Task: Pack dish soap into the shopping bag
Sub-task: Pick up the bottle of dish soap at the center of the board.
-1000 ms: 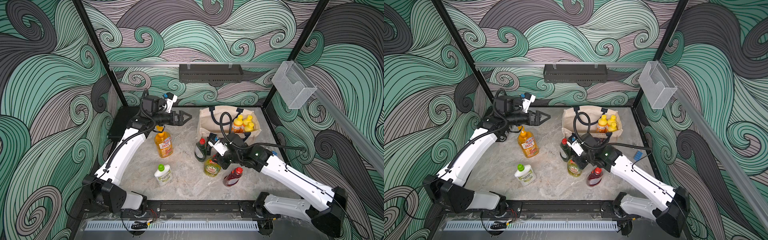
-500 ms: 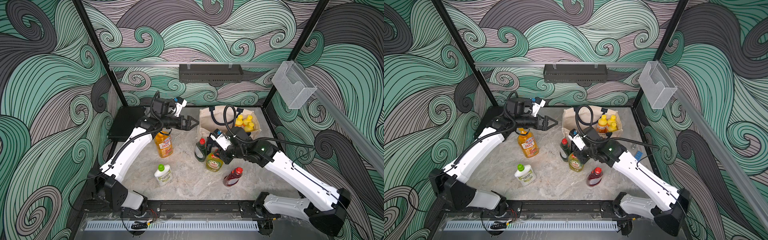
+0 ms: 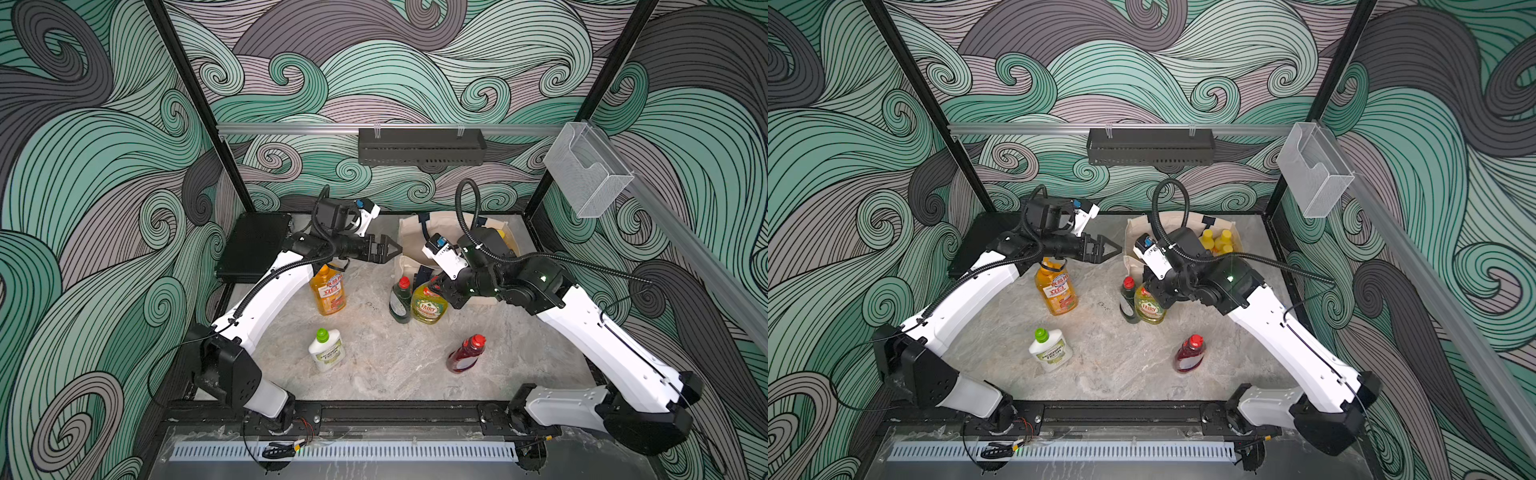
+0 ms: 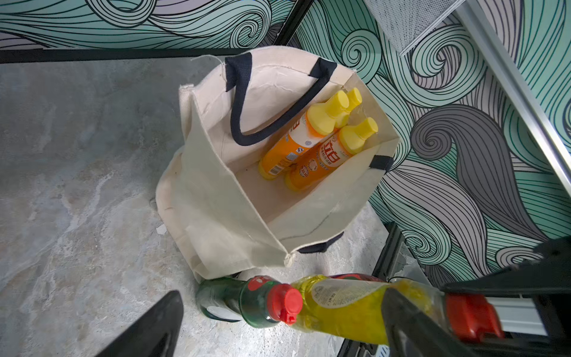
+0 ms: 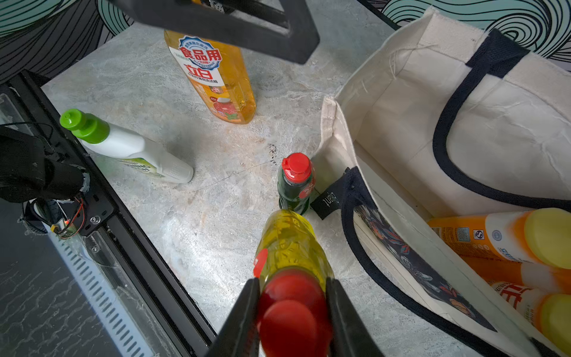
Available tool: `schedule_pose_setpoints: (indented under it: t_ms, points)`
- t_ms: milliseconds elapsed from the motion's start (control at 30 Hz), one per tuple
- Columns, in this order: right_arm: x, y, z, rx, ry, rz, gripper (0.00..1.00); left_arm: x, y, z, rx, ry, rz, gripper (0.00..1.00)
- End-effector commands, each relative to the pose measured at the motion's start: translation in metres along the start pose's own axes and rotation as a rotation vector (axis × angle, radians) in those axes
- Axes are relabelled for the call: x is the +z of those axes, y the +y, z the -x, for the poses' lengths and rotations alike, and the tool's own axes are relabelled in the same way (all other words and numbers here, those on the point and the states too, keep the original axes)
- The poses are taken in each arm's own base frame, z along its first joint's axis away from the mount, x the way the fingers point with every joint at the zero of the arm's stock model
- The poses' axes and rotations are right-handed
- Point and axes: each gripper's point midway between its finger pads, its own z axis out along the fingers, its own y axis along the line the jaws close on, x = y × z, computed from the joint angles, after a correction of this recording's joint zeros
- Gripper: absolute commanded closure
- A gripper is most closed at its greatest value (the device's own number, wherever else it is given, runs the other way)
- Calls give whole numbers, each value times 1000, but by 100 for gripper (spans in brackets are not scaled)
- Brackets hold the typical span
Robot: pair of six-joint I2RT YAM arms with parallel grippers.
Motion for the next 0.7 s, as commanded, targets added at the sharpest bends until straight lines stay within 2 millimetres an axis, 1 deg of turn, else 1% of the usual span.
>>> schedule_pose_setpoints:
  t_ms: [0, 133, 267, 433, 667]
  points:
    - [-25, -5, 29, -19, -108, -19, 100, 1, -1, 7, 17, -20, 23, 1]
    - [-35, -6, 40, -33, -128, -26, 100, 4, 0, 5, 32, -27, 39, 2]
    - [-41, -8, 53, -35, -154, -34, 100, 9, -1, 3, 20, -13, 24, 1]
    - [-47, -9, 67, -44, -171, -37, 100, 11, -1, 1, 18, -7, 23, 1]
    - [-54, -17, 75, -56, -169, -70, 100, 14, 0, -3, 14, 4, 22, 1]
